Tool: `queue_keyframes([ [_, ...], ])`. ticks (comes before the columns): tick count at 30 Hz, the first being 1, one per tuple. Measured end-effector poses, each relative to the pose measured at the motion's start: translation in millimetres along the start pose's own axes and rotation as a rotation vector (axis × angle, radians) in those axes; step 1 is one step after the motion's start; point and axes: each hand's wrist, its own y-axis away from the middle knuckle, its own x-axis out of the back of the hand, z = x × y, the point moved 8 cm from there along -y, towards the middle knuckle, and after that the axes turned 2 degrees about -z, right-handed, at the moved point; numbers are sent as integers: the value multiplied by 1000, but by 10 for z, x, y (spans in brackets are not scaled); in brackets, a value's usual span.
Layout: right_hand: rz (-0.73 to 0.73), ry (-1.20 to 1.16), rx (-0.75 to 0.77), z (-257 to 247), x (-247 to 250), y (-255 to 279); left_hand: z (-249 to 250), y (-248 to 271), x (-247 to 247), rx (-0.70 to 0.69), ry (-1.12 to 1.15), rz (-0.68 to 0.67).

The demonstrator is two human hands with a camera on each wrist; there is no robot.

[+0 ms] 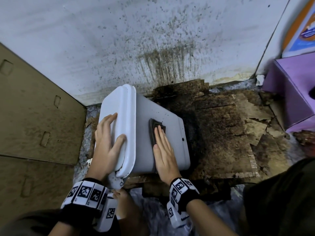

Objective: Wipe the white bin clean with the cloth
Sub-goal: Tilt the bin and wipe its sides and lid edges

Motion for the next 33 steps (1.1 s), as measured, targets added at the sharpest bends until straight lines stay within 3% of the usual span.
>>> queue_keyframes([
  [5,111,-131,-238,632,82,79,28,-3,2,-26,-15,-36],
  [12,93,-149,-304,528,38,29,9,-25,-29,-5,-39,-48],
  [17,41,-164,-238,100,-22,-59,29,-27,-59,11,-26,-41],
  [23,-83,-95,-3,-524,-118,-384,28,-25,-61,-1,-45,-26],
  [28,-247,-15,58,-541,-79,-670,31,-20,-35,-10,-155,-18],
  [33,-274,0,88,-464,-40,-914,28,-36,-32,-22,-194,-36],
])
